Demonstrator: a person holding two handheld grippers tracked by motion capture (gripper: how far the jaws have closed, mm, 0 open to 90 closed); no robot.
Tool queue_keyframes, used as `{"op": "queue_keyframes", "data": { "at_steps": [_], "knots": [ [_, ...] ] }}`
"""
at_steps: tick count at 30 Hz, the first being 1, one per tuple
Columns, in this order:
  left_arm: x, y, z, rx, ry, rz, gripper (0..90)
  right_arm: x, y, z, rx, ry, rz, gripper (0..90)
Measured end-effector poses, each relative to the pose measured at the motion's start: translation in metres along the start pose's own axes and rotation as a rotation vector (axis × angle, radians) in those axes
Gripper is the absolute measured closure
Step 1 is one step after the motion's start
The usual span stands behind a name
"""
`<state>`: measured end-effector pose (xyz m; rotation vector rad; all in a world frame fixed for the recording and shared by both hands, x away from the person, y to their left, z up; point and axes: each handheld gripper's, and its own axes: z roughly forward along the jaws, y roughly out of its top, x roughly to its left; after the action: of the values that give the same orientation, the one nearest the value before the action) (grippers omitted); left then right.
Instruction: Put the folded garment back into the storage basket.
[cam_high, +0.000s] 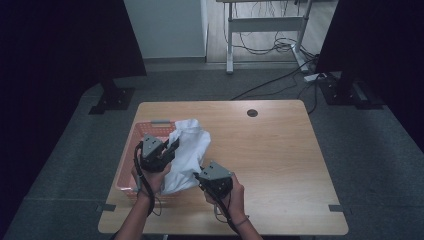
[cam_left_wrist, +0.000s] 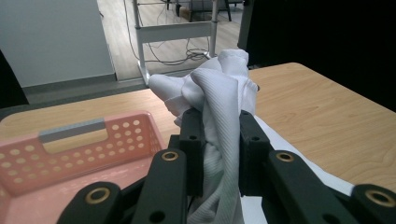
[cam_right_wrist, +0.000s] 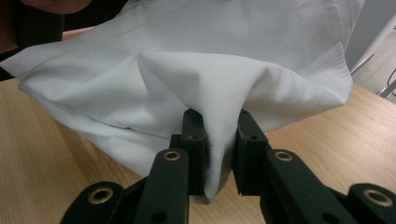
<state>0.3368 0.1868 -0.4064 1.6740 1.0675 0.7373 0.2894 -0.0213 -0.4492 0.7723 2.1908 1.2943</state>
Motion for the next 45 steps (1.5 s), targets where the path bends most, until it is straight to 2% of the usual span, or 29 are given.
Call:
{"op": "queue_keyframes", "data": {
  "at_steps": [17, 26, 45],
  "knots": [
    [0.018, -0.001, 0.001, 0.012, 0.014, -0.005, 75.0, 0.006, 0.009, 0.020, 0.006, 0.011, -0.006, 77.0],
    [0.031, -0.001, 0.000, 0.016, 0.033, -0.001, 75.0, 0.009, 0.018, 0.033, 0.016, 0.020, -0.016, 76.9],
    [0.059, -0.010, -0.001, 0.033, 0.057, -0.024, 74.8, 0.021, 0.028, 0.062, 0.039, 0.038, -0.024, 76.9]
  ]
}}
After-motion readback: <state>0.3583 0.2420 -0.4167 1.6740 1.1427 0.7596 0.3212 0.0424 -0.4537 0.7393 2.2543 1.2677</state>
